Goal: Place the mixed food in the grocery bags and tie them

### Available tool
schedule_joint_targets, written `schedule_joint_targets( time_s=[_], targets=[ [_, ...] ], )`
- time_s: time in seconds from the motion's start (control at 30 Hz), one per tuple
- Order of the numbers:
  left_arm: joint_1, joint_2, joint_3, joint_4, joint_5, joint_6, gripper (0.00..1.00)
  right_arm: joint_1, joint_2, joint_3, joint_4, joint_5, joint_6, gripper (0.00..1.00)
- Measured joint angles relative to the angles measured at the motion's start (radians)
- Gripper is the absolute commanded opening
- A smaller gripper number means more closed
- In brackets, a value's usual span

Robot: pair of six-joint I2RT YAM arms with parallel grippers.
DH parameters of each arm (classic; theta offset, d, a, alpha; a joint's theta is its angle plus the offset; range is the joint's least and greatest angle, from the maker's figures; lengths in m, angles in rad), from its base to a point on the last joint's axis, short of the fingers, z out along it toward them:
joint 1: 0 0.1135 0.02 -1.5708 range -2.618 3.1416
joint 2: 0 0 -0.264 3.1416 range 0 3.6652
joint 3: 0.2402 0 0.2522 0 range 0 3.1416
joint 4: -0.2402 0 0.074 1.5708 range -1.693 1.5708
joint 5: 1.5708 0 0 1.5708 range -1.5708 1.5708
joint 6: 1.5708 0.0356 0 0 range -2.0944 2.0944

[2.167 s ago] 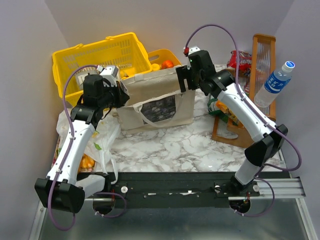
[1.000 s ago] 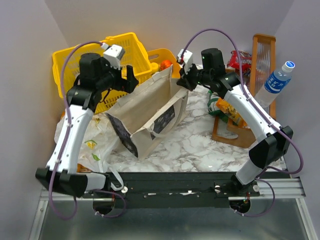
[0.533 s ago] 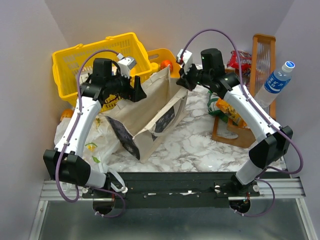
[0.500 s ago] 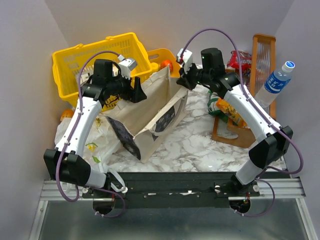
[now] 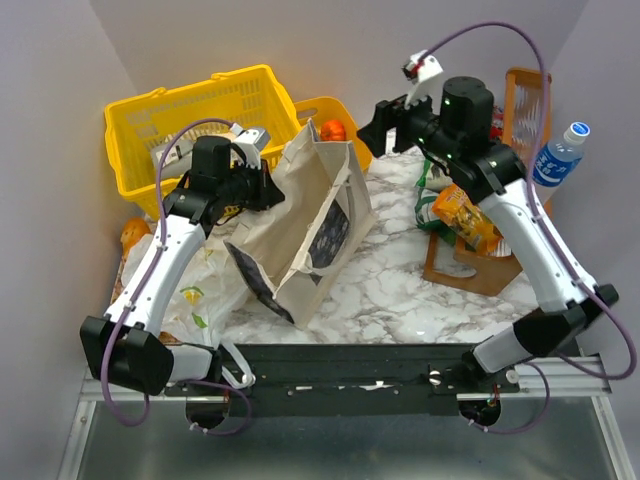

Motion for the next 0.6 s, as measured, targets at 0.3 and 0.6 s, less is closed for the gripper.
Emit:
schedule_joint_targets(
  time_s=[0.3,0.6],
  targets=[
    [-0.088,-0.047,-0.058,0.074,-0.155,-0.108,0.00,0.085,-0.245,-0.281,0.040,0.003,0.404,0.85],
    [-0.114,-0.051,-0.062,0.080,-0.240,-0.120,0.00,0.241,-0.233,-0.503,0.060,-0.004,0.582,0.79]
  ],
)
